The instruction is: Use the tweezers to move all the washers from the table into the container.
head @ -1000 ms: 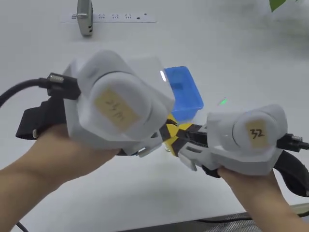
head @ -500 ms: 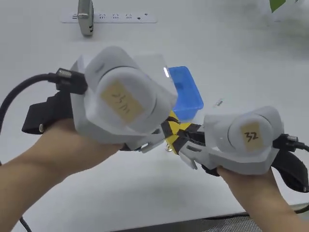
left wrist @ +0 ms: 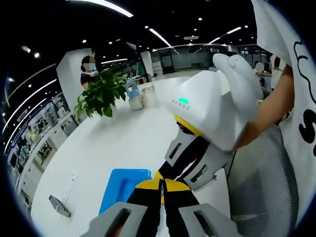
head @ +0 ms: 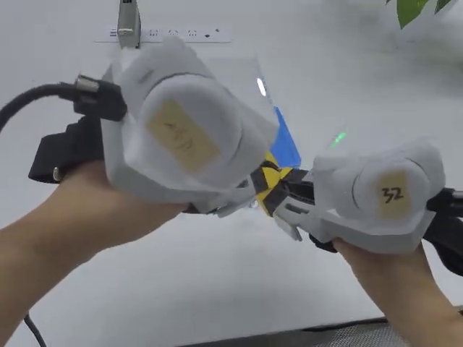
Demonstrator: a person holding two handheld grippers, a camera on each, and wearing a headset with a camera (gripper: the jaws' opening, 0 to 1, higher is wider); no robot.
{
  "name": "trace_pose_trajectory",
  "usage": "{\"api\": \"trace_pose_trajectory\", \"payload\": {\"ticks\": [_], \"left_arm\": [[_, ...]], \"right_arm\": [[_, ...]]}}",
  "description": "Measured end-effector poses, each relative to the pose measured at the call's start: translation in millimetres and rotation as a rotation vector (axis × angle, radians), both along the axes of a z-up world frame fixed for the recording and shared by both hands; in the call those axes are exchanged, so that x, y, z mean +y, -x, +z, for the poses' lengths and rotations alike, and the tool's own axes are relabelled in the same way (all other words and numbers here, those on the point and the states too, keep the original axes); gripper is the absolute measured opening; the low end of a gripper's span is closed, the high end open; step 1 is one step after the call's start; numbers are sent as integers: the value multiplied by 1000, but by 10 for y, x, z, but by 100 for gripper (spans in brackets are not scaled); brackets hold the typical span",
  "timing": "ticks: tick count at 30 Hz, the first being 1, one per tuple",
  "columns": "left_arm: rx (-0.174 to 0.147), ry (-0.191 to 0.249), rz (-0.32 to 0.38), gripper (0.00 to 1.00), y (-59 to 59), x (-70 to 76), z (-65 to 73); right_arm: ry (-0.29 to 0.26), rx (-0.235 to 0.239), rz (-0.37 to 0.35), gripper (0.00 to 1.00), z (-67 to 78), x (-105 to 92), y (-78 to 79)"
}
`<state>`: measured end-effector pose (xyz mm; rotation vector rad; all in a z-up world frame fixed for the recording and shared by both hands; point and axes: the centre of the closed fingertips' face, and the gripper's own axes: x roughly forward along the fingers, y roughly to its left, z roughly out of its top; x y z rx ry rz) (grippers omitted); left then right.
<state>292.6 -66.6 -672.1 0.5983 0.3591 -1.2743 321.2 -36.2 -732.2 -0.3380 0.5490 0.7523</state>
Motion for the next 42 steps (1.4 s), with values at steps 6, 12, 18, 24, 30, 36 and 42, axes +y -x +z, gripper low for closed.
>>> {"api": "trace_pose_trajectory", "payload": {"ticks": [6,12,18,24,30,36,42], "left_arm": [[-54,49,39,0,-162,-14,177],[-80,60,72,0,-364,-1,174],[-66,47,92,0,-509,-12,-29],[-48,33,105,0,-579,-22,-176],[-28,21,116,0,-621,-18,-278],[-31,-2,117,0,-633,9,-337],[-29,-22,112,0,-610,17,-372]], "right_arm": [[-13,-66,-12,3,214,8,-235],[-1,-93,-5,3,207,46,-451],[24,-73,0,3,14,47,-569],[39,-43,0,3,-141,20,-617],[75,-26,10,3,-269,-7,-643],[84,-17,5,4,-318,-2,-647],[74,2,-6,4,-363,4,-625]]}}
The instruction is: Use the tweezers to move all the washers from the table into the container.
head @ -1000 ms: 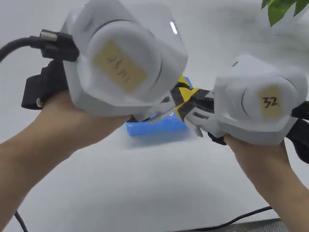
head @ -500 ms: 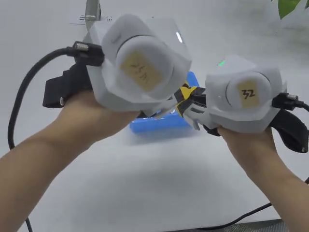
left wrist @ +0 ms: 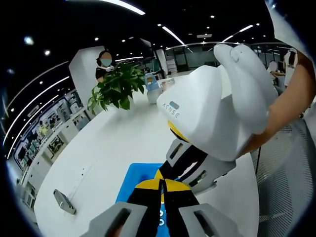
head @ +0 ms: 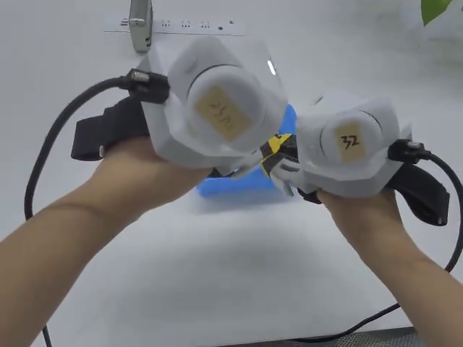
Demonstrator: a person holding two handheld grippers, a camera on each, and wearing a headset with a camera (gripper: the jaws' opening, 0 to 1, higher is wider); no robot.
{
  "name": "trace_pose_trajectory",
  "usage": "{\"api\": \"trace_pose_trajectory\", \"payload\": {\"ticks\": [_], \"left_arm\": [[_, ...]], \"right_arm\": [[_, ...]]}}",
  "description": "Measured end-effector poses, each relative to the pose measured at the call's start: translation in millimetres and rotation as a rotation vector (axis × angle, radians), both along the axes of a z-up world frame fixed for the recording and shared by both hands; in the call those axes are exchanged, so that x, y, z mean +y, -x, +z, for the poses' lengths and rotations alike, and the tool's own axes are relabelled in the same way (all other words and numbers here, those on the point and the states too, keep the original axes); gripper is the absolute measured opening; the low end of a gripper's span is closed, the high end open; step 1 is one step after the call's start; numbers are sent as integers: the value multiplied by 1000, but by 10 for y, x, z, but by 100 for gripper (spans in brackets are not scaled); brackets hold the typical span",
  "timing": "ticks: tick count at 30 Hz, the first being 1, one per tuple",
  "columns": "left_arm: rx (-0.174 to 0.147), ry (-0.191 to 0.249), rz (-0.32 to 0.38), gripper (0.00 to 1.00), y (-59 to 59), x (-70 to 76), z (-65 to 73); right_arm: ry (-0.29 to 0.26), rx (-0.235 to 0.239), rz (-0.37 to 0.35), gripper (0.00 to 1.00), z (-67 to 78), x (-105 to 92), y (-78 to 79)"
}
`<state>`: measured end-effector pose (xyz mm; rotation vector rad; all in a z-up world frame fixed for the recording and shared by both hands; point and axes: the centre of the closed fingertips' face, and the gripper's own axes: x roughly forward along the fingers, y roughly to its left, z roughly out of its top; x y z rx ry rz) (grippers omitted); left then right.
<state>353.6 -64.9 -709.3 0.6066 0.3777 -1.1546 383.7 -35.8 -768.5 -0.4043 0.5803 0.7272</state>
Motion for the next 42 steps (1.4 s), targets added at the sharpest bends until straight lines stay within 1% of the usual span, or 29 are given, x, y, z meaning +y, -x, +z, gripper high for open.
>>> {"api": "trace_pose_trajectory", "payload": {"ticks": [4,7,9,13,15,16,17,19,21,22,23,26,27,28,29,30,31,32,34,35,37,38,39,40,42], "left_arm": [[-5,-3,-4,0,42,4,41],[-25,0,-19,0,113,17,173],[-34,6,-35,0,169,19,253],[-37,26,-60,0,284,9,366],[-29,40,-71,0,350,2,406],[-33,46,-75,0,387,5,429],[-30,48,-82,0,420,7,439],[-19,48,-102,0,504,16,429],[-19,50,-121,0,582,27,438],[-7,59,-127,0,629,26,447],[5,63,-132,0,661,22,437],[49,57,-151,0,763,36,317],[73,51,-160,0,812,44,247],[86,43,-168,0,843,52,200],[101,27,-186,0,898,62,124],[113,16,-203,0,937,72,76],[143,-8,-231,0,1006,94,-10],[153,-21,-230,0,1018,111,-55],[172,-21,-250,0,1071,112,-115],[175,-26,-257,0,1089,113,-135],[182,-50,-277,0,1130,126,-195],[183,-77,-288,0,1143,146,-248],[186,-95,-294,0,1153,158,-288],[189,-108,-296,0,1156,166,-323],[186,-112,-293,0,1145,169,-361]], "right_arm": [[-19,-10,-22,4,46,-9,36],[-44,-45,-36,5,188,-12,88],[-45,-61,-32,5,269,-15,137],[-28,-89,-31,7,375,-63,217],[-24,-97,-32,9,422,-92,264],[-21,-102,-31,10,449,-112,303],[-17,-106,-31,9,459,-126,336],[-2,-114,-34,10,459,-162,417],[19,-132,-36,11,483,-186,501],[26,-139,-35,11,492,-187,549],[29,-136,-34,11,483,-186,580],[60,-108,-29,10,367,-189,703],[75,-94,-21,10,295,-188,764],[89,-80,-11,10,236,-183,828],[94,-74,-6,10,210,-177,868],[97,-68,0,10,186,-171,906],[108,-46,18,11,129,-159,977],[117,-32,29,11,78,-152,1023],[129,-29,38,11,17,-147,1073],[135,-15,45,11,-17,-142,1109],[142,5,48,12,-70,-143,1134],[141,25,46,14,-104,-143,1143],[134,68,23,16,-164,-155,1157],[130,85,12,18,-190,-160,1154],[117,94,8,21,-209,-160,1127]]}}
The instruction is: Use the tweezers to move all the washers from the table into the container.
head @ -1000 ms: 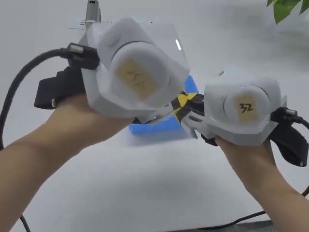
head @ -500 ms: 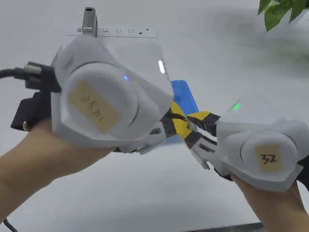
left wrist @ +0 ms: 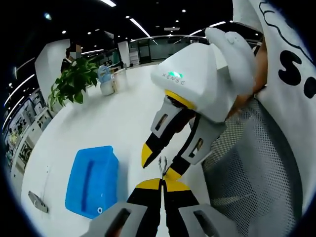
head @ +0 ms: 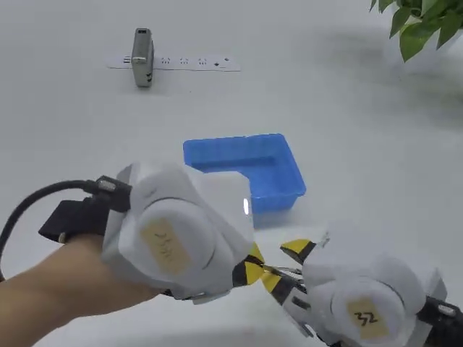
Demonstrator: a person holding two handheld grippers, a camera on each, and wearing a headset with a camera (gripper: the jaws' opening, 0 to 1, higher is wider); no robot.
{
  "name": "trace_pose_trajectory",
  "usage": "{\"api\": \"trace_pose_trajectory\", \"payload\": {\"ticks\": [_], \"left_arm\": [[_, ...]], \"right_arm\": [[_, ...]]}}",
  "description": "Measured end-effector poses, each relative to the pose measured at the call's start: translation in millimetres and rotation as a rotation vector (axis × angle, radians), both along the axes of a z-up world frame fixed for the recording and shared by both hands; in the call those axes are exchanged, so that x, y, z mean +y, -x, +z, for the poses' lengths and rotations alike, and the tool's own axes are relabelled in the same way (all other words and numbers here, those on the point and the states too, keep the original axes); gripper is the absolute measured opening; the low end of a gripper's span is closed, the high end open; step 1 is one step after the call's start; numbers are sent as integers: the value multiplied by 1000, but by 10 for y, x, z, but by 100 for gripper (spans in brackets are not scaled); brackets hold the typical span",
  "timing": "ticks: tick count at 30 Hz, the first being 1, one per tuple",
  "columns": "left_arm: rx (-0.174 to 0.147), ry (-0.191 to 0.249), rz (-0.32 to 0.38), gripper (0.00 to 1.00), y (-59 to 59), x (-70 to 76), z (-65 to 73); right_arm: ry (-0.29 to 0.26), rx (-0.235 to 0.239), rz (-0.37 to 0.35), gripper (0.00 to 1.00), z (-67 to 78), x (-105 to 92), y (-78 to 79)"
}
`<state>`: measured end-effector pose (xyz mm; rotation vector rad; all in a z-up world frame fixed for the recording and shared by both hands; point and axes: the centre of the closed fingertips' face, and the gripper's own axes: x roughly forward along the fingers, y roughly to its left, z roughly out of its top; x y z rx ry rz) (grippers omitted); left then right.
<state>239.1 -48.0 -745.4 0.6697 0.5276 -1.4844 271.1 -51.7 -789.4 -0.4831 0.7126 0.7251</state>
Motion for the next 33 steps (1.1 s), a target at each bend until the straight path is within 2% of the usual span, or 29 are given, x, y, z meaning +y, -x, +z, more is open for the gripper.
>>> {"api": "trace_pose_trajectory", "payload": {"ticks": [3,5,8,10,11,15,17,20,21,25,27,28,29,30,31,33], "left_arm": [[22,-14,26,0,-21,34,-54],[18,-36,42,0,-47,86,-111],[42,-64,64,0,-62,185,-222],[25,-99,44,0,-54,261,-313],[18,-122,46,0,-65,299,-372],[44,-158,46,0,-66,348,-524],[17,-202,31,0,-80,385,-619],[29,-227,35,0,-75,398,-722],[47,-239,37,0,-53,413,-759],[56,-244,51,0,-27,425,-813],[64,-253,78,0,-15,435,-854],[68,-266,123,0,-30,460,-883],[78,-201,105,0,-14,374,-828],[110,-207,178,0,-23,417,-835],[122,-206,188,0,-16,429,-841],[120,-197,187,0,-17,438,-837]], "right_arm": [[-29,26,-16,25,-7,-3,11],[-33,35,-16,25,3,-12,36],[-35,58,-23,29,10,-64,100],[-48,69,-40,32,26,-115,151],[-51,70,-46,31,38,-138,172],[-66,71,-72,34,78,-223,238],[-80,71,-86,35,96,-246,239],[-109,64,-103,37,139,-248,208],[-118,63,-110,37,154,-249,197],[-120,55,-125,39,180,-271,198],[-119,52,-124,40,195,-288,218],[-119,51,-125,41,208,-298,225],[-120,46,-127,41,221,-305,223],[-122,41,-129,41,239,-316,214],[-123,37,-132,41,244,-323,205],[-123,34,-137,41,240,-336,185]]}}
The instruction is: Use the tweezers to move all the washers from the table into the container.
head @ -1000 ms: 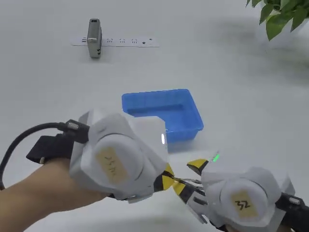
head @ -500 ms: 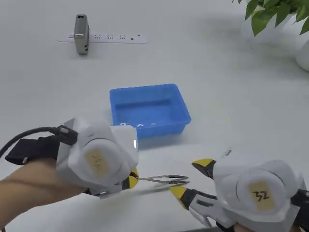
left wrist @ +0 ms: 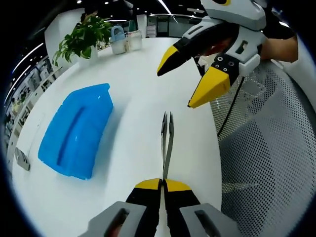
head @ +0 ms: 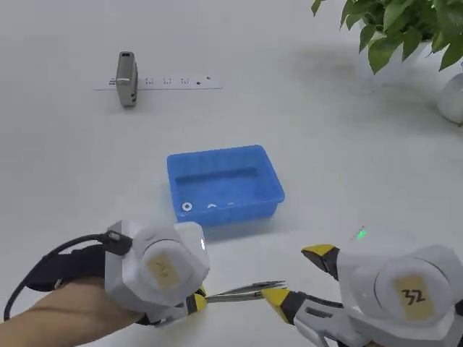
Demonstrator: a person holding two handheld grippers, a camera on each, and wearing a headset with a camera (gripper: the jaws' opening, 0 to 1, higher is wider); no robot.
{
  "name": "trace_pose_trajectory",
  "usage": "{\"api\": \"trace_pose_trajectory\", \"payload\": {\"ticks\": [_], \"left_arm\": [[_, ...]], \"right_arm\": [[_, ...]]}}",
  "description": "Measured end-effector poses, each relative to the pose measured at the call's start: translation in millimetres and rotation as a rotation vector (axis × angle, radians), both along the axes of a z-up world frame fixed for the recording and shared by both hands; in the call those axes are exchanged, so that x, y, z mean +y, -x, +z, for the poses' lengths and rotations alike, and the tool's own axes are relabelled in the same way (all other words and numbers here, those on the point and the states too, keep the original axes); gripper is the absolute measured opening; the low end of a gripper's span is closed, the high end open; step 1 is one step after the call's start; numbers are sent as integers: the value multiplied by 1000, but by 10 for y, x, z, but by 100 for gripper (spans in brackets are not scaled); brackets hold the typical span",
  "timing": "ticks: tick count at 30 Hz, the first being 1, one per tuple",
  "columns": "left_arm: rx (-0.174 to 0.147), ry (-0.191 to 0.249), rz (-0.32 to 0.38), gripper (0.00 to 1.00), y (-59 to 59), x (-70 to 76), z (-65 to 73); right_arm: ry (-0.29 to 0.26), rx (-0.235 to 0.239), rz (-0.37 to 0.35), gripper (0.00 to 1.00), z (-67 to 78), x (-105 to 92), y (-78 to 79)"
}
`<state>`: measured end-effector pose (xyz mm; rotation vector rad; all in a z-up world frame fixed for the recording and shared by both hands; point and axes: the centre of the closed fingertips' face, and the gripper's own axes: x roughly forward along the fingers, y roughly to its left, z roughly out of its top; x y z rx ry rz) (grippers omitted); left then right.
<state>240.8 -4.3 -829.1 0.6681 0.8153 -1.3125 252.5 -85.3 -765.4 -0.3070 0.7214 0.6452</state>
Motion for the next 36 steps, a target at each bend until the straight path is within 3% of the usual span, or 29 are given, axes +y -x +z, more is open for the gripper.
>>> {"api": "trace_pose_trajectory", "payload": {"ticks": [2,5,7,9,11,13,14,17,18,21,22,26,31,33,35,36], "left_arm": [[15,6,22,2,25,-9,2],[100,35,101,19,123,-39,32],[96,43,135,29,99,-10,63],[83,86,208,30,39,22,149],[96,124,297,36,-9,85,242],[71,160,359,42,-93,163,354],[42,170,406,46,-160,232,425],[11,203,473,56,-252,345,583],[-24,231,520,61,-333,400,694],[-63,284,602,75,-455,529,938],[-95,308,630,77,-523,583,1049],[-145,348,710,92,-677,744,1308],[-201,361,806,98,-806,928,1440],[-203,345,808,96,-797,959,1444],[-235,344,843,97,-819,1029,1482],[-231,344,852,98,-811,1040,1487]], "right_arm": [[5,2,-5,41,-5,-20,-15],[7,-3,-10,43,37,-36,-33],[4,-12,-19,44,91,-52,-55],[-13,-17,-40,46,138,-82,-91],[-49,-13,-74,49,183,-117,-134],[-79,-16,-107,52,241,-158,-193],[-91,-18,-116,53,281,-180,-222],[-113,-34,-135,57,392,-220,-300],[-122,-43,-147,59,431,-235,-345],[-147,-54,-173,66,516,-259,-448],[-152,-57,-177,67,532,-261,-466],[-175,-96,-206,72,674,-283,-585],[-183,-104,-224,81,699,-285,-649],[-191,-98,-235,85,699,-279,-637],[-213,-100,-248,86,719,-268,-599],[-221,-97,-256,87,716,-270,-583]]}}
